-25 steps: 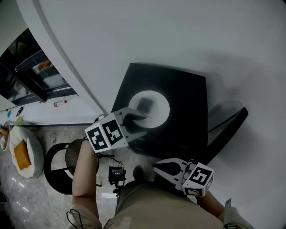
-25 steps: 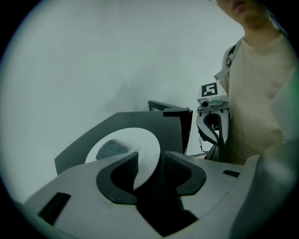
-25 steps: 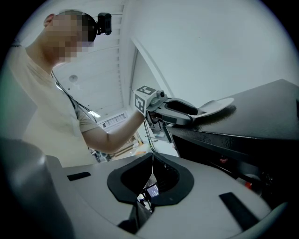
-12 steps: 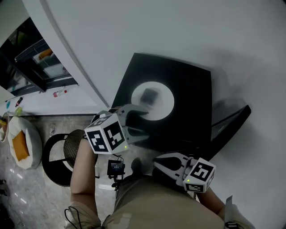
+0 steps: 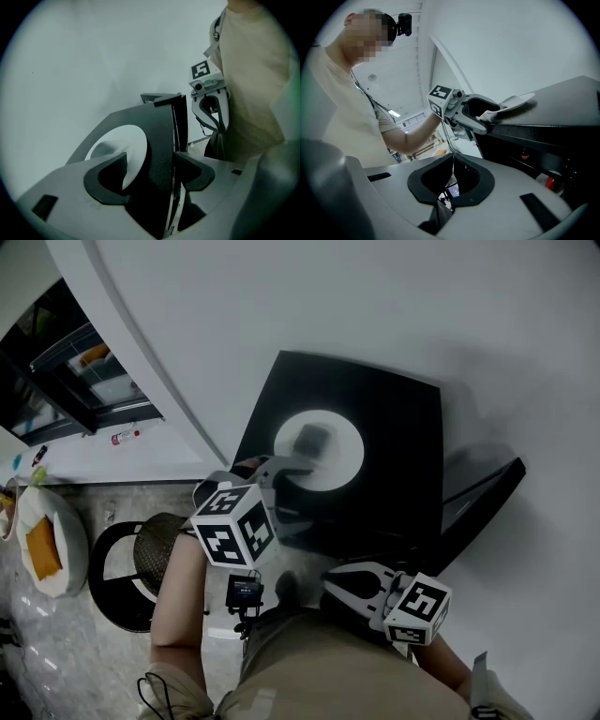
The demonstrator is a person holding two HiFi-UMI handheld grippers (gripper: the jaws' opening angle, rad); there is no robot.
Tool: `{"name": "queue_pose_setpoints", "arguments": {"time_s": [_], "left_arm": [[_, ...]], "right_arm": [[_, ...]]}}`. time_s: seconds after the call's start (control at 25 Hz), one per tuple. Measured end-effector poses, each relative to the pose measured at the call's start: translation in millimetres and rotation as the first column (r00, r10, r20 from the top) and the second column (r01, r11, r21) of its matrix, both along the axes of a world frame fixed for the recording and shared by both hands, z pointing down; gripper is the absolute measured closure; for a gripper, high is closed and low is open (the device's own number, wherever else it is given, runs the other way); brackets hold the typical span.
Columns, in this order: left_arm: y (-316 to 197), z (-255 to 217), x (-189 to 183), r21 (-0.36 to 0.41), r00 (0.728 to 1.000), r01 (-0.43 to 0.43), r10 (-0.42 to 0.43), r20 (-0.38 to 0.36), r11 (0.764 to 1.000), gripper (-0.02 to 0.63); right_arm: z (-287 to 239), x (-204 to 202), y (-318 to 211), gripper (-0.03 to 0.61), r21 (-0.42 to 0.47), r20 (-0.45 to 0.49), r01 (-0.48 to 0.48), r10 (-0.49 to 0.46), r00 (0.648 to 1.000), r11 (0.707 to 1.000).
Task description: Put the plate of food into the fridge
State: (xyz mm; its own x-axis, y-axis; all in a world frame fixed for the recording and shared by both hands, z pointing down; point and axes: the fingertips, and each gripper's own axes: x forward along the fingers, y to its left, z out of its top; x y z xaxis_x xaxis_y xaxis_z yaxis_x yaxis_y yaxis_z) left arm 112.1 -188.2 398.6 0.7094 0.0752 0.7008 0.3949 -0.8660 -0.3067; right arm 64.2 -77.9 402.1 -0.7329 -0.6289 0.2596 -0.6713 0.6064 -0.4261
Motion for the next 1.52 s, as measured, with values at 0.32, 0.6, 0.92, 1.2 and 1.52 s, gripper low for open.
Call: {"name": "queue_pose_setpoints", "arguments": {"time_s": [0.32, 0.6, 0.92, 1.2, 1.52], "left_arm": [[0.9, -2.2, 0.2, -0.005, 0.999, 0.031, -0.032, -0.038, 0.999, 0.311], [3.3, -4.5, -2.2, -0.006, 0.996, 0.072, -0.072, -0.056, 0.997, 0.313], [13.5, -6.5, -8.8, 0.012, 0.997, 0.054, -0.053, -0.053, 0.998, 0.322], [6.0, 2.3, -6.3, 0.126, 0.991, 0.108, -0.097, -0.09, 0.986, 0.322], [6.4, -0.6, -8.6, 0.174, 0.985, 0.148, -0.129, -0.112, 0.974, 0.367]], "right_arm": [[0.0, -5.4, -1.1, 0.557, -0.009, 0.003, 0.014, -0.014, 1.0, 1.0], [3.5, -0.7, -3.1, 0.557, -0.036, -0.014, -0.028, 0.027, 1.0, 0.999], [7.2, 4.1, -0.5, 0.557, -0.054, -0.015, -0.053, 0.053, 0.999, 0.997], [10.1, 2.5, 2.6, 0.557, -0.054, -0.005, -0.039, 0.039, 0.999, 0.998], [8.3, 0.5, 6.5, 0.557, -0.052, -0.004, -0.034, 0.034, 0.999, 0.998]]}}
